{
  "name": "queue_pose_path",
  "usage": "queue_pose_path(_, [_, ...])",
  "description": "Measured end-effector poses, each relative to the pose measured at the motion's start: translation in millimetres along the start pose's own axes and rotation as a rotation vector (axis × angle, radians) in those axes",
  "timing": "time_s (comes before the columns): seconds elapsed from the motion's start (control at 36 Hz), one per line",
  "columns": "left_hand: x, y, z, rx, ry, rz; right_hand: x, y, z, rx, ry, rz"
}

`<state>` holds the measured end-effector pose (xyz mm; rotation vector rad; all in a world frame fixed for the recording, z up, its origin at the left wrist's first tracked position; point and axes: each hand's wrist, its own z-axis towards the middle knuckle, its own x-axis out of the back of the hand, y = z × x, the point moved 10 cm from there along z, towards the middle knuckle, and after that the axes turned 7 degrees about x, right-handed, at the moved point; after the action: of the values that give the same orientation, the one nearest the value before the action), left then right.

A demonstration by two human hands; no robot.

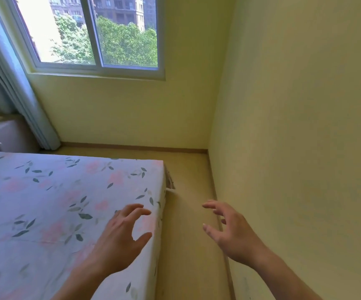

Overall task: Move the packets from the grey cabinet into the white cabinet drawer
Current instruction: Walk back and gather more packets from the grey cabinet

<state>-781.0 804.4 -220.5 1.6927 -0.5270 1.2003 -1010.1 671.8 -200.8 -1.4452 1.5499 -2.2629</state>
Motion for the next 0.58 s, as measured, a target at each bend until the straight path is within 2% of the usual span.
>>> queue_pose_path(0.31, [24.6, 50.3, 193.7, -0.019, 0.072, -0.011, 50.7, 44.4, 200.4, 0.079, -0.054, 0.014])
queue_pose_path(0.58, [27.8, 51.2, 371.4, 0.15, 0.147, 0.004, 75.0, 109.3, 411.1, 0.185, -0.178, 0.033])
